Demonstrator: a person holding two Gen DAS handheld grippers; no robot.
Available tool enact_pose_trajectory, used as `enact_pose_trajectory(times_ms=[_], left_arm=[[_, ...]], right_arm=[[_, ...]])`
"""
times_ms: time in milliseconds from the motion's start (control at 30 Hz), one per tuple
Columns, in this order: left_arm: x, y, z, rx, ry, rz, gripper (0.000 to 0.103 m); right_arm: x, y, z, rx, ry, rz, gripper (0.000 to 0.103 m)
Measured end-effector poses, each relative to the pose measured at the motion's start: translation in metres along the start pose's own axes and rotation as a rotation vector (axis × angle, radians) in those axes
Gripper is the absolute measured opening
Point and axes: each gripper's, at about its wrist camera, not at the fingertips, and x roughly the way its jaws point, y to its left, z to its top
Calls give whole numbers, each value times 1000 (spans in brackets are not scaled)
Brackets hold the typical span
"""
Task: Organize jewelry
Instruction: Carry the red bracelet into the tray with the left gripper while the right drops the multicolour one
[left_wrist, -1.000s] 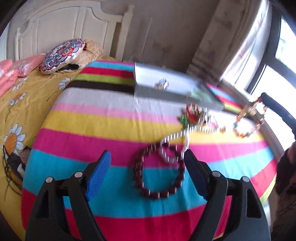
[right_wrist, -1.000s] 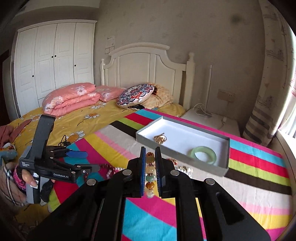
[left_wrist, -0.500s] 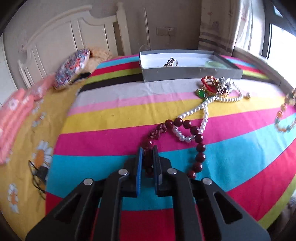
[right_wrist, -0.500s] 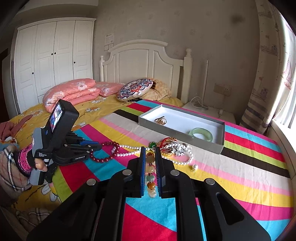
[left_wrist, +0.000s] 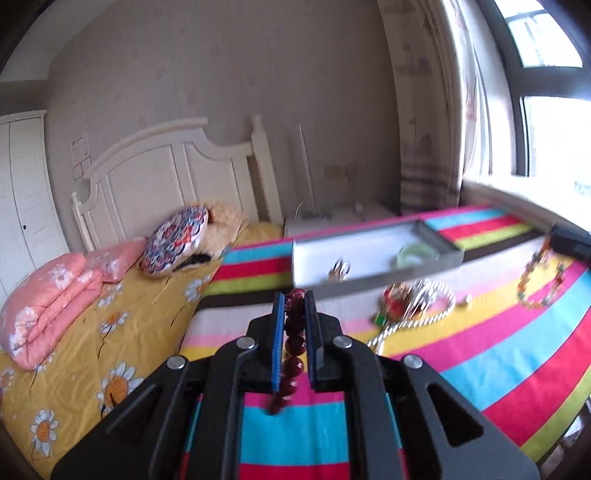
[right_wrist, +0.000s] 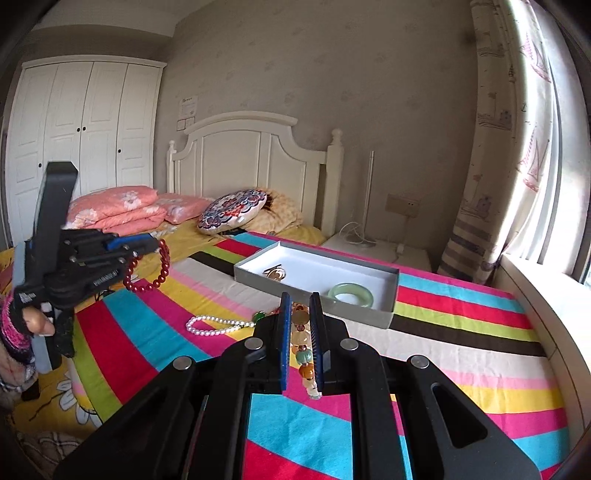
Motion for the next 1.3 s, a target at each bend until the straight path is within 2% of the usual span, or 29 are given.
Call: enact_pose_trajectory(times_ms=[133, 333, 667, 1000, 1300], left_arm=[[-8, -11, 16, 23, -36, -36, 10], [3, -41, 42, 104, -76, -84, 10], [64, -77, 72, 165, -65, -130, 10], [153, -95, 96, 165, 15, -134, 10], [229, -84, 97, 88, 123, -101, 10]], right_arm=[[2, -3, 1, -9, 10, -7, 13], [22, -5, 8, -44, 39, -19, 13], [92, -32, 29, -40, 95, -40, 13], [181, -66, 54, 42, 164, -27, 13], [256, -91, 64, 103, 258, -16, 13]])
